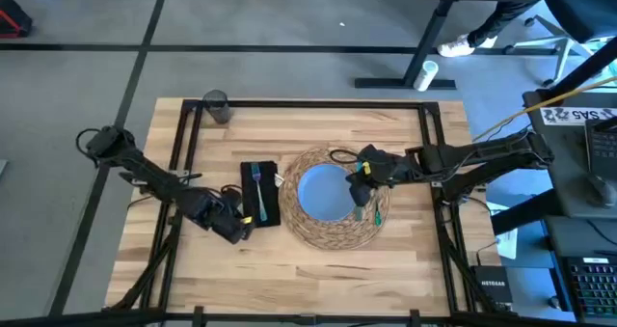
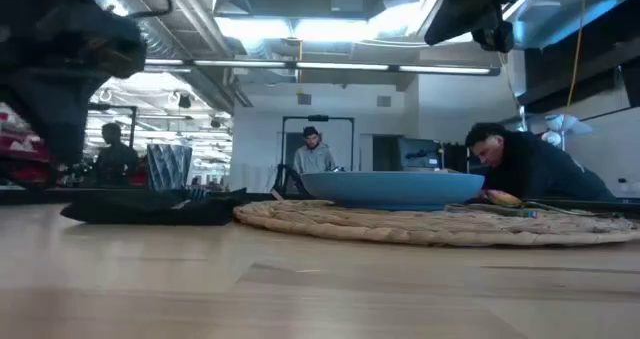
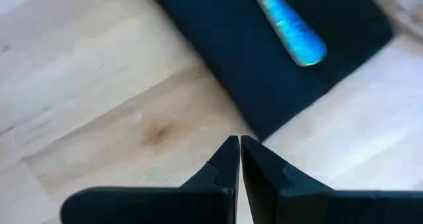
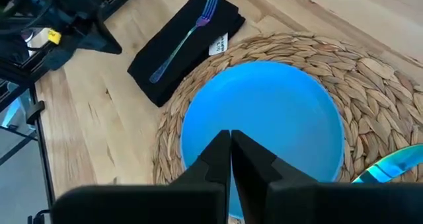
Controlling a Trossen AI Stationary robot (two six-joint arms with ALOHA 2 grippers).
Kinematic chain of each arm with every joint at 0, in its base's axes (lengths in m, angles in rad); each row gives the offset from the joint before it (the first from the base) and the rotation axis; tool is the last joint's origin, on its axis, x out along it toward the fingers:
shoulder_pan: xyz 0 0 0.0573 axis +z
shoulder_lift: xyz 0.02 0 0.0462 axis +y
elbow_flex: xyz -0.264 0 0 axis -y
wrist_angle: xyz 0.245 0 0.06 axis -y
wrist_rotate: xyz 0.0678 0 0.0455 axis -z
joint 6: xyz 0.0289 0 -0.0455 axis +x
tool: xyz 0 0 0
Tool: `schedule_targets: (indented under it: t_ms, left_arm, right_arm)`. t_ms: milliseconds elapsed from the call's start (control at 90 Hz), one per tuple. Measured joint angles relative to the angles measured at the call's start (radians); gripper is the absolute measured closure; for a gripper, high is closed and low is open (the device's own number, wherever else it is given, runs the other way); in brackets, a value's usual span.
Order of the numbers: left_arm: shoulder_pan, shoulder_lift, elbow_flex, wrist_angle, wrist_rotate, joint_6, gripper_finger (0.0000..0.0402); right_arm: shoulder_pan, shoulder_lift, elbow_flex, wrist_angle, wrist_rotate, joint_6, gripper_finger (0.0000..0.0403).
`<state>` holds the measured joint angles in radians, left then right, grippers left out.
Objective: Set table place
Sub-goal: Move the black table napkin to the left of the brown placemat
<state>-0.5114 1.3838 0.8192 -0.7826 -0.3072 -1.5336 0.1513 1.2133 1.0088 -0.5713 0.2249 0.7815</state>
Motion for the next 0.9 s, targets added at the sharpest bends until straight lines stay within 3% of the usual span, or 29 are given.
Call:
schedule_targets:
  t_ms: [111,289,556,900]
  left_arm:
    - [0.048,0.000,0.022,0.010,-0.060,0.066,0.0402]
    - [0.216,0.000,0.022,-0.082,-0.092,0.126,0.0402]
    - [0.377,-0.001,-0.004,-0.271,-0.074,0.125,0.0402]
    - [0.506,-0.001,-0.120,-0.060,-0.056,0.151,0.0402]
  right_arm:
    - [0.000,0.000,0.000,0.001,0.000,0.000,0.0403]
    - [0.000,0.000,0.000,0.002,0.000,0.000,0.0403]
    - [0.000,0.000,-0.001,0.028,0.000,-0.005,0.0403]
    - [0.000,0.000,-0.001,0.051,0.002,-0.028,0.0403]
